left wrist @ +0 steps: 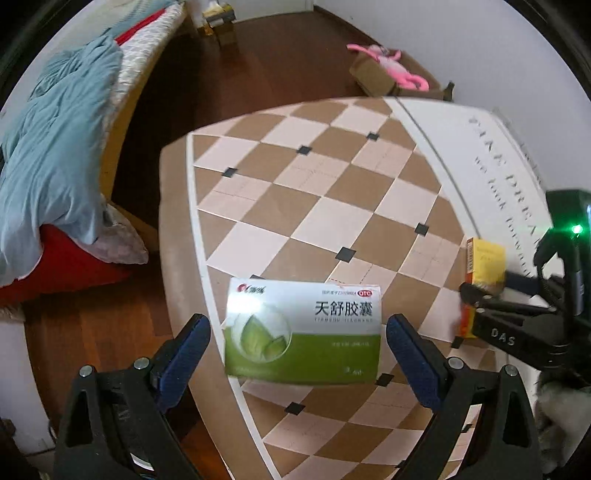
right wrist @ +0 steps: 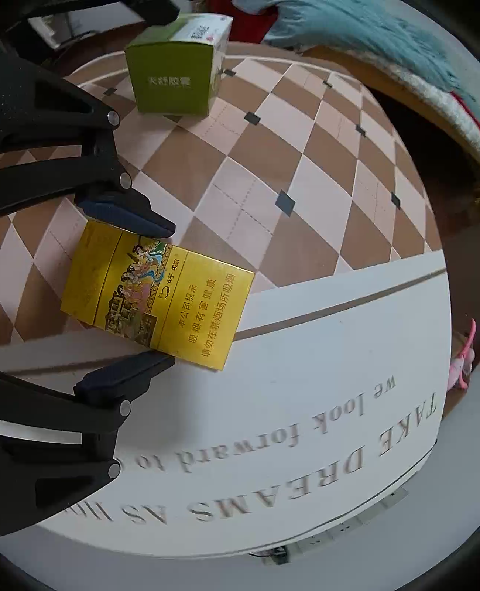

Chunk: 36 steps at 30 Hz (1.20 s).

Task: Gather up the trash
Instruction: 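Grasp the yellow box with the right tool while the left tool grasps the green-and-white capsule box, then carry both boxes over the bin and open both tools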

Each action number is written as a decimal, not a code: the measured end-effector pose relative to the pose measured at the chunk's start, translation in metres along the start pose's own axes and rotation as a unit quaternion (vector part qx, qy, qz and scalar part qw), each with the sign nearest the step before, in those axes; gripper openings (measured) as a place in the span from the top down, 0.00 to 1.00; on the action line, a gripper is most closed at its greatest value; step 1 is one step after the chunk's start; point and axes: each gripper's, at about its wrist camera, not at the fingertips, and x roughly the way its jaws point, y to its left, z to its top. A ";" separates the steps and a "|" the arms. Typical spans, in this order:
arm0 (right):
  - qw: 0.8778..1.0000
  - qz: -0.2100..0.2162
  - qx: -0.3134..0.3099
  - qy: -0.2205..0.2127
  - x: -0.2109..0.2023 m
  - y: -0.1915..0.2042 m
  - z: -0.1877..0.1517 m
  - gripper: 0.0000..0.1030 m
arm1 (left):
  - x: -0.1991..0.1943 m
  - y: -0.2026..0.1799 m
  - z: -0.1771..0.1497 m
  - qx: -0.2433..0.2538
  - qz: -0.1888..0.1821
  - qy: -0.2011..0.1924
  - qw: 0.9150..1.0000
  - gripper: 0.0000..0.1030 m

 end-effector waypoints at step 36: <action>0.977 0.037 -0.140 -0.155 -0.131 0.106 -0.084 0.39 | -0.153 0.144 -0.130 -0.169 0.074 -0.178 0.966 0.16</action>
